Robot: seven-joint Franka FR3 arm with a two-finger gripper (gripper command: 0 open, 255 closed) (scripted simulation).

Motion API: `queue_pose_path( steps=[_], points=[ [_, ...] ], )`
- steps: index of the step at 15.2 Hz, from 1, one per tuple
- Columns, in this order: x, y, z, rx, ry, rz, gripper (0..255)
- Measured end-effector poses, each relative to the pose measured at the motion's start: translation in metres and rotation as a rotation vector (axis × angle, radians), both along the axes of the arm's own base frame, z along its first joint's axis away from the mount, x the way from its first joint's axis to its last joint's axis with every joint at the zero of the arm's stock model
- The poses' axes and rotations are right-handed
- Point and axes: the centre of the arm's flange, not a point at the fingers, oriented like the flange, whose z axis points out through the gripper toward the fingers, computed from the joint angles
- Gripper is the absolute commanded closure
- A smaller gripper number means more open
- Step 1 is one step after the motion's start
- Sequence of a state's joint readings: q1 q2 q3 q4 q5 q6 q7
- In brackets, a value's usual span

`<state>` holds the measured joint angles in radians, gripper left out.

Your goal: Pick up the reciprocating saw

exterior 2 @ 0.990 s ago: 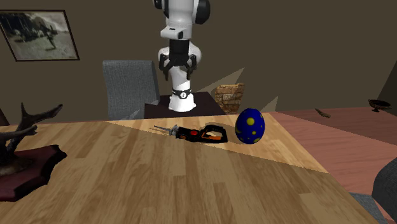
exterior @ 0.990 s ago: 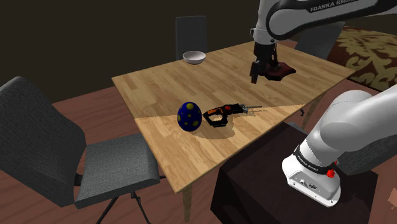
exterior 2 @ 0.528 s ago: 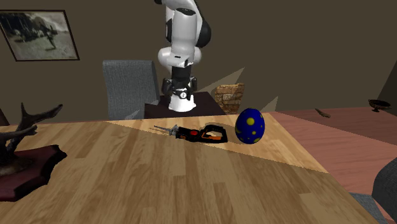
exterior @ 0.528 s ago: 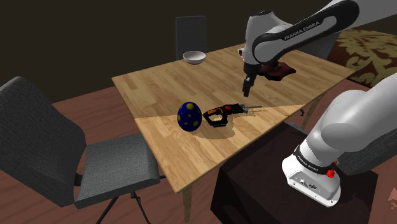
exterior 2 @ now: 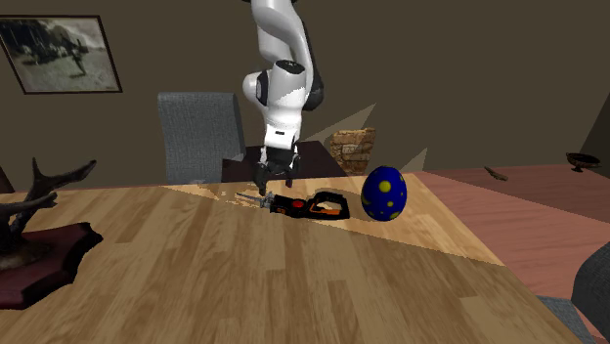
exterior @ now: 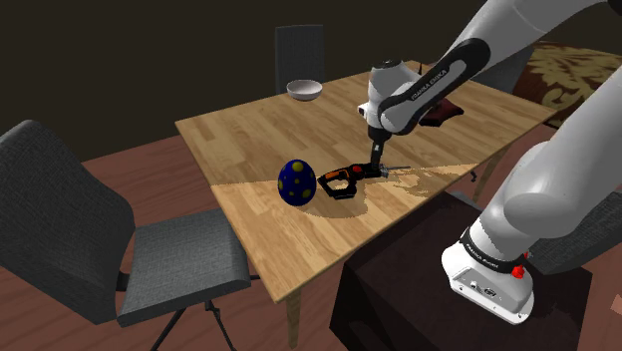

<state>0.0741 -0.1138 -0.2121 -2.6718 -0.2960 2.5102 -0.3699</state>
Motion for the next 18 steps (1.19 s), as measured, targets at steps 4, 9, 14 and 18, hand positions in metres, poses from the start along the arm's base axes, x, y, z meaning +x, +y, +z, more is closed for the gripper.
queue_pose_path(
  steps=[4,9,14,18],
  points=[
    [0.001,0.001,-0.026,-0.001,0.001,0.011,0],
    [0.001,0.002,-0.044,-0.001,0.0,0.011,255],
    [0.0,0.002,-0.045,-0.001,0.0,0.011,255],
    [0.0,0.002,-0.045,-0.001,0.0,0.011,255]
  ],
)
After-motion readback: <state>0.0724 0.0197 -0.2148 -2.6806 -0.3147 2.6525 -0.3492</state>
